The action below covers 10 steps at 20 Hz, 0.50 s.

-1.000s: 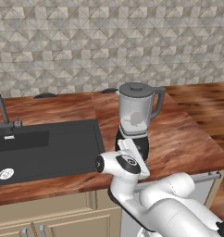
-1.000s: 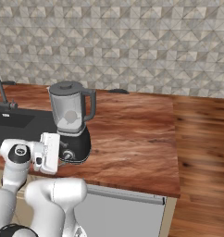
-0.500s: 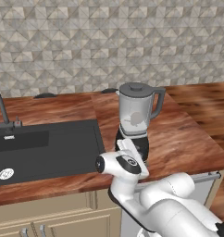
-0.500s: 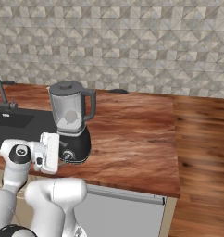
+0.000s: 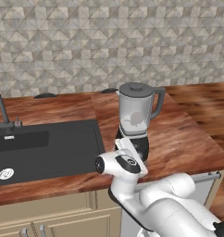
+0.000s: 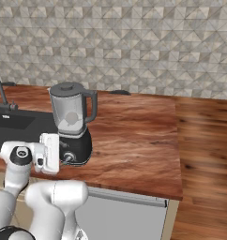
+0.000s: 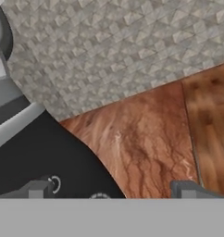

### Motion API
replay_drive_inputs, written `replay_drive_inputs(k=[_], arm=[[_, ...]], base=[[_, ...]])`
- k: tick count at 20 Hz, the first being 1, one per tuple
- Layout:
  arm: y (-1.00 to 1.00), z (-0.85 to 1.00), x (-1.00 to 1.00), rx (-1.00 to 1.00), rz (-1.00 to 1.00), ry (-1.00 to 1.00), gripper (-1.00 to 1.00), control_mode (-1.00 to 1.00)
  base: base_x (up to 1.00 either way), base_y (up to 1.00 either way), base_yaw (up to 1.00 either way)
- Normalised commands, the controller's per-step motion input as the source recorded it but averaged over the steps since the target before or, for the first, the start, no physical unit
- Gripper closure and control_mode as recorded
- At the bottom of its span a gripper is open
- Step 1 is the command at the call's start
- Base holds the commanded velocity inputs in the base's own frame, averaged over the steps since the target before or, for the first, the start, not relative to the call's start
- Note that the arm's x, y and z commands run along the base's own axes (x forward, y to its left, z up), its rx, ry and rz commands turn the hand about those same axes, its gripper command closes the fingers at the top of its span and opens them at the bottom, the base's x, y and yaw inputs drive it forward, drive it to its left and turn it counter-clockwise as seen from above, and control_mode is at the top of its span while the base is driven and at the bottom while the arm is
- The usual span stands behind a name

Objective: Open the blender lid, put the tangerine in the blender, close the lid, and start the blender.

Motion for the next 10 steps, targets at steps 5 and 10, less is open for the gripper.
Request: replay_drive_inputs(k=[5,10], arm=[[-0.62,-0.45,0.03,0.04,0.12,-0.10,-1.00,-1.00],[-0.45,-0.19,-0.02,0.04,0.08,-0.09,-1.00,-1.00]], base=[[0.00,0.00,0.00],[0.00,0.00,0.00]])
